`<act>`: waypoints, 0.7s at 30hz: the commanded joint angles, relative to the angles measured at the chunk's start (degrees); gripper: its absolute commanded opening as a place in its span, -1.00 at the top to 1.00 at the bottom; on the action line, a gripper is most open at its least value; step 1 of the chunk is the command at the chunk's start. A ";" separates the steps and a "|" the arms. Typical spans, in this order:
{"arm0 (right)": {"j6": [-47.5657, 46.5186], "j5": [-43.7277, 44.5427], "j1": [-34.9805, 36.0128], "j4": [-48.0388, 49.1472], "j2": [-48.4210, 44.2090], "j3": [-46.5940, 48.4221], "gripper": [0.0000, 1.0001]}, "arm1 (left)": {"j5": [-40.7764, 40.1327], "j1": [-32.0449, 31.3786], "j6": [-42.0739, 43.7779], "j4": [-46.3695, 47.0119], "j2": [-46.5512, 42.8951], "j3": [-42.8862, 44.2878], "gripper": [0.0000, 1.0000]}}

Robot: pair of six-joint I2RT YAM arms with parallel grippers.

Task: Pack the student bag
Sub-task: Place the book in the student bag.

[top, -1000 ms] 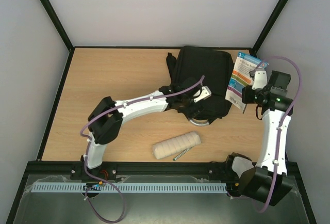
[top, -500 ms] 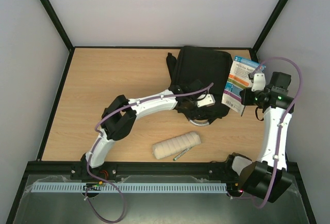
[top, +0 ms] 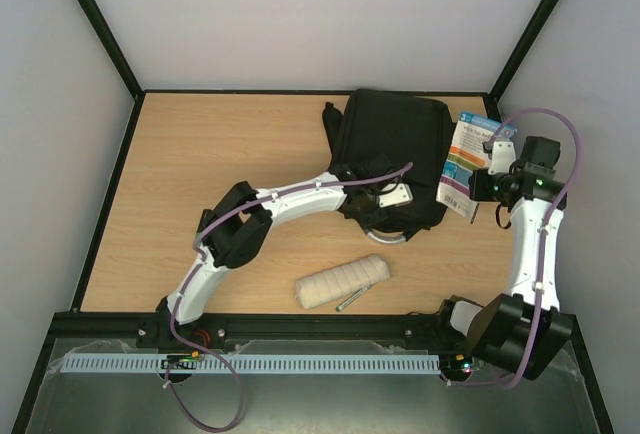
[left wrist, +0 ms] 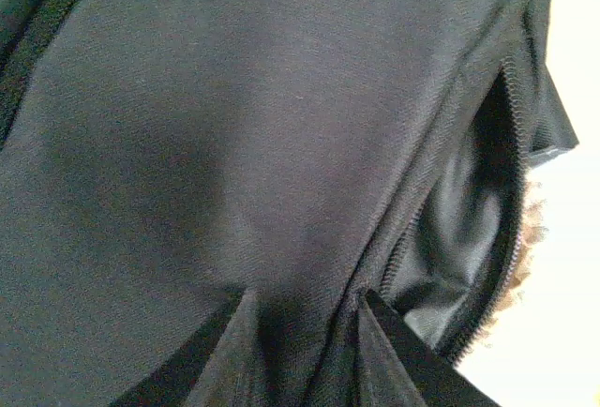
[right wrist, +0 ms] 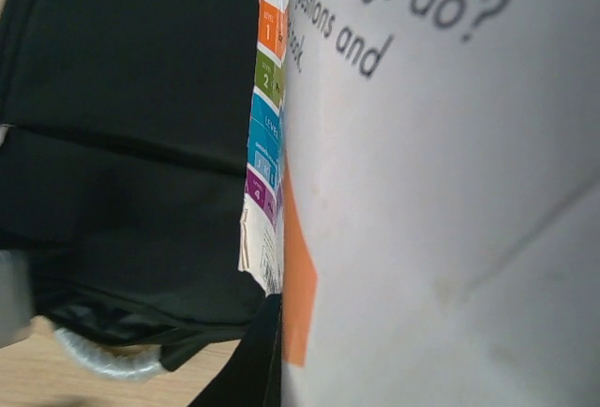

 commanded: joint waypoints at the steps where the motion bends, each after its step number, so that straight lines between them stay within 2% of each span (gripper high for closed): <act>1: 1.19 4.46 -0.38 5.89 2.68 0.29 0.98 | -0.74 1.91 -1.43 -1.58 -1.45 0.43 0.49; 4: 2.13 5.73 -0.43 7.38 3.11 2.53 0.98 | -2.74 2.52 -2.39 0.08 -3.70 -2.27 0.81; 6: 2.46 6.47 -0.41 7.51 3.89 3.79 0.98 | -4.25 3.32 -4.02 0.77 -5.58 -4.07 0.95; 15: 4.42 5.15 0.59 9.33 11.88 6.01 0.98 | -5.46 8.29 -12.39 2.37 -16.01 -14.16 0.95; 21: 6.07 9.04 7.76 10.88 15.45 6.95 0.98 | -8.11 10.53 -15.75 2.42 -21.60 -20.58 0.95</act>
